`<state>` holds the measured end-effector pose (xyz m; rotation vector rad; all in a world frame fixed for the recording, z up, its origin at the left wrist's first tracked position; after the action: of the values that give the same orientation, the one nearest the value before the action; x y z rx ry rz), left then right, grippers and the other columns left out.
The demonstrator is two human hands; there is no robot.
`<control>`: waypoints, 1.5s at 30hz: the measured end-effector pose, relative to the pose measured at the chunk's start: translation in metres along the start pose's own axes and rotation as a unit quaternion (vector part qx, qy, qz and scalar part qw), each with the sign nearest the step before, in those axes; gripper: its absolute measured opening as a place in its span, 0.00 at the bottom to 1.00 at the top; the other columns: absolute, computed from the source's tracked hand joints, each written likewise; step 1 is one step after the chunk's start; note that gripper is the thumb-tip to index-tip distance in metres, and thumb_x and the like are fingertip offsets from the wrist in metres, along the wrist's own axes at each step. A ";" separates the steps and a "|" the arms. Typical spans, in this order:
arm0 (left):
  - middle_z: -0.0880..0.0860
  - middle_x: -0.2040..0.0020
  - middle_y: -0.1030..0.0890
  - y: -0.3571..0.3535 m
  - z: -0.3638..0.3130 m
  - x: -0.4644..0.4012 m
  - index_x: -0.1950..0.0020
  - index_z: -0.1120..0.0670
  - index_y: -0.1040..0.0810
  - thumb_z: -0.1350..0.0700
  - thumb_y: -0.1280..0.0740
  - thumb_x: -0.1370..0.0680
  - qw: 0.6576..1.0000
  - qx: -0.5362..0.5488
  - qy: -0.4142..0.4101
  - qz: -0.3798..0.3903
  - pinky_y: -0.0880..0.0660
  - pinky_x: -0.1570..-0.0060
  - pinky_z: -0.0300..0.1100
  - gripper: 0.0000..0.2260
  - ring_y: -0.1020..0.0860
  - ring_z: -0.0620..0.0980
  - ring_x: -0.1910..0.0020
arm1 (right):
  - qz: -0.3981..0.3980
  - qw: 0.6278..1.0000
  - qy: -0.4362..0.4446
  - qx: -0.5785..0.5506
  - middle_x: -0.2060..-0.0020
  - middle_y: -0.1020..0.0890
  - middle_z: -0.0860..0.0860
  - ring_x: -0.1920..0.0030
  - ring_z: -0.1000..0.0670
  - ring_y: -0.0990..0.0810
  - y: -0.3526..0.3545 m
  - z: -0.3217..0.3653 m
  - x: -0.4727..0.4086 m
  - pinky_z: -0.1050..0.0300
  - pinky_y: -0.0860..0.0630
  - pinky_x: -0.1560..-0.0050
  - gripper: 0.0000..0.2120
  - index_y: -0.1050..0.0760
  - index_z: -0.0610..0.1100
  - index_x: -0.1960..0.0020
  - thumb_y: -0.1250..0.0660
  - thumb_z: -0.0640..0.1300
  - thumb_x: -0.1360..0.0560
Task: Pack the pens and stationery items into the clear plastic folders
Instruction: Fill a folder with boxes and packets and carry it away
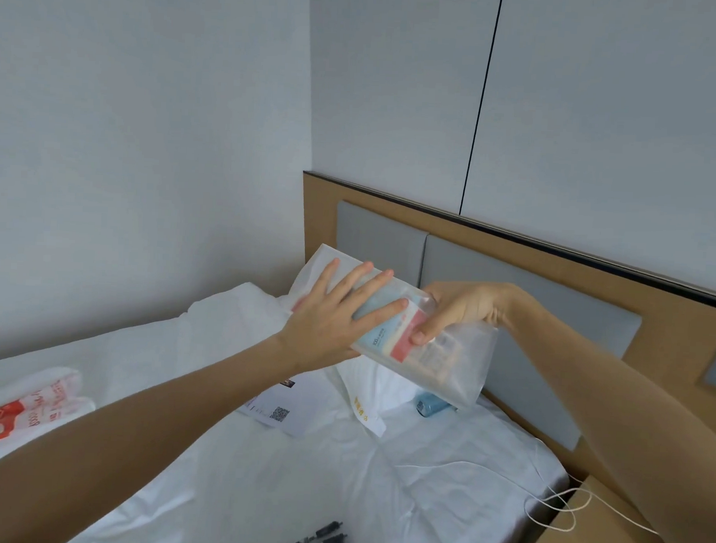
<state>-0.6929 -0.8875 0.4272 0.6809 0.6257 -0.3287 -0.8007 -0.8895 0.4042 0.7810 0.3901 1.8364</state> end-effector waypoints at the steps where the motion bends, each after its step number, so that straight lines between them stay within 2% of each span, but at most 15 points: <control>1: 0.59 0.29 0.30 0.003 0.001 -0.002 0.29 0.48 0.34 0.44 0.30 0.27 1.000 -0.001 -0.002 -0.013 0.33 0.37 0.62 0.29 0.31 0.61 0.32 | 0.003 1.000 0.002 -0.010 0.53 0.15 0.45 0.52 0.45 0.17 -0.001 0.000 0.000 0.50 0.21 0.48 0.14 0.17 0.46 0.53 0.22 0.46 0.38; 3: 0.58 0.32 0.27 0.007 0.003 -0.005 0.30 0.48 0.31 0.52 0.31 0.26 0.999 -0.001 -0.008 -0.031 0.30 0.39 0.59 0.24 0.28 0.60 0.34 | 0.009 1.000 0.007 -0.027 0.55 0.15 0.47 0.54 0.47 0.16 -0.004 -0.001 0.001 0.52 0.21 0.49 0.11 0.16 0.47 0.56 0.22 0.46 0.38; 7: 0.58 0.35 0.24 0.013 0.002 -0.006 0.33 0.49 0.27 0.61 0.41 0.22 0.998 -0.002 -0.025 -0.052 0.26 0.43 0.57 0.18 0.24 0.59 0.38 | 0.006 0.999 0.013 -0.033 0.53 0.15 0.45 0.52 0.45 0.17 -0.006 0.000 0.002 0.48 0.22 0.45 0.17 0.17 0.45 0.52 0.22 0.49 0.40; 14: 0.58 0.37 0.22 0.016 0.002 -0.004 0.34 0.49 0.23 0.62 0.47 0.19 0.996 -0.012 -0.060 -0.069 0.24 0.45 0.55 0.19 0.22 0.58 0.41 | -0.018 1.000 0.023 -0.004 0.50 0.16 0.46 0.48 0.45 0.17 -0.006 0.003 0.002 0.49 0.22 0.43 0.15 0.21 0.42 0.45 0.26 0.41 0.30; 19: 0.56 0.39 0.21 0.005 0.007 -0.001 0.33 0.49 0.30 0.63 0.51 0.19 0.997 0.000 -0.066 -0.050 0.23 0.46 0.52 0.19 0.20 0.57 0.43 | -0.059 0.997 0.030 0.048 0.48 0.16 0.47 0.47 0.49 0.17 0.002 0.008 0.002 0.50 0.24 0.40 0.24 0.23 0.42 0.42 0.24 0.50 0.34; 24: 0.55 0.40 0.20 -0.003 0.013 0.000 0.33 0.49 0.31 0.64 0.46 0.23 0.998 0.012 -0.049 -0.021 0.22 0.48 0.50 0.21 0.20 0.56 0.45 | -0.122 0.987 0.027 0.102 0.51 0.17 0.50 0.49 0.50 0.18 0.015 0.013 0.002 0.49 0.25 0.39 0.25 0.22 0.46 0.46 0.23 0.56 0.38; 28: 0.55 0.41 0.19 -0.005 0.021 -0.001 0.33 0.48 0.31 0.63 0.44 0.26 1.000 0.000 -0.030 -0.001 0.23 0.47 0.50 0.23 0.19 0.55 0.46 | -0.165 0.981 0.041 0.097 0.50 0.17 0.54 0.49 0.54 0.19 0.019 0.020 0.004 0.56 0.26 0.41 0.21 0.23 0.49 0.41 0.24 0.49 0.32; 32: 0.56 0.44 0.18 -0.008 0.031 -0.003 0.35 0.49 0.23 0.64 0.45 0.27 0.999 -0.014 -0.002 0.029 0.22 0.50 0.51 0.24 0.18 0.57 0.48 | -0.209 0.967 0.072 0.125 0.40 0.22 0.54 0.39 0.53 0.24 0.010 0.038 0.010 0.63 0.30 0.41 0.26 0.30 0.50 0.33 0.27 0.51 0.29; 34: 0.58 0.44 0.18 -0.009 0.032 -0.004 0.38 0.51 0.20 0.65 0.41 0.28 0.999 -0.031 0.005 0.043 0.22 0.51 0.52 0.22 0.18 0.58 0.49 | -0.236 0.953 0.057 0.180 0.32 0.29 0.51 0.33 0.50 0.31 0.003 0.040 0.009 0.66 0.36 0.40 0.34 0.39 0.46 0.26 0.29 0.52 0.27; 35: 0.58 0.44 0.18 -0.012 0.032 -0.003 0.38 0.51 0.20 0.65 0.35 0.29 0.998 -0.034 0.008 0.055 0.22 0.51 0.53 0.22 0.18 0.59 0.48 | -0.250 0.943 0.047 0.214 0.28 0.34 0.50 0.29 0.49 0.35 0.000 0.040 0.006 0.65 0.40 0.35 0.39 0.44 0.45 0.24 0.29 0.54 0.28; 37: 0.59 0.44 0.18 -0.017 0.033 -0.001 0.38 0.53 0.21 0.65 0.23 0.37 0.995 -0.023 0.026 0.090 0.22 0.52 0.55 0.28 0.18 0.60 0.48 | -0.270 0.920 0.021 0.285 0.24 0.43 0.47 0.24 0.47 0.46 -0.007 0.034 -0.004 0.54 0.48 0.26 0.47 0.52 0.44 0.22 0.30 0.60 0.29; 40: 0.60 0.44 0.18 -0.017 0.033 0.000 0.38 0.54 0.20 0.63 0.19 0.42 0.992 0.005 0.056 0.112 0.21 0.53 0.56 0.32 0.18 0.61 0.49 | -0.323 0.876 -0.030 0.357 0.23 0.49 0.44 0.23 0.45 0.52 -0.014 0.025 -0.014 0.48 0.54 0.24 0.46 0.57 0.43 0.22 0.32 0.56 0.27; 42: 0.60 0.45 0.18 -0.015 0.032 0.000 0.38 0.55 0.20 0.63 0.19 0.41 0.992 0.015 0.070 0.101 0.21 0.53 0.55 0.32 0.18 0.60 0.50 | -0.376 0.828 -0.061 0.412 0.24 0.47 0.42 0.24 0.44 0.49 -0.020 0.028 -0.012 0.47 0.51 0.25 0.41 0.56 0.40 0.23 0.34 0.48 0.25; 43: 0.59 0.45 0.18 -0.014 0.031 0.001 0.38 0.54 0.21 0.63 0.20 0.41 0.993 0.017 0.076 0.091 0.21 0.53 0.55 0.31 0.18 0.60 0.50 | -0.415 0.799 -0.063 0.430 0.26 0.42 0.39 0.25 0.42 0.44 -0.022 0.032 -0.008 0.46 0.46 0.26 0.40 0.51 0.38 0.23 0.32 0.45 0.27; 45: 0.59 0.45 0.18 -0.014 0.032 0.006 0.36 0.53 0.23 0.62 0.21 0.39 0.993 0.018 0.087 0.074 0.20 0.53 0.54 0.32 0.18 0.59 0.50 | -0.486 0.755 -0.044 0.438 0.37 0.26 0.37 0.36 0.39 0.26 -0.024 0.039 -0.002 0.44 0.29 0.37 0.41 0.32 0.34 0.32 0.22 0.42 0.41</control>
<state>-0.6817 -0.9194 0.4362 0.7926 0.7311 -0.1434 -0.7574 -0.8857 0.4177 0.9852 1.3604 0.5451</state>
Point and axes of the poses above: each hand's wrist, its own x-axis away from the middle knuckle, its own y-axis out of the back of the hand, z = x × y, the point moved 10 cm from there along -x, towards the middle knuckle
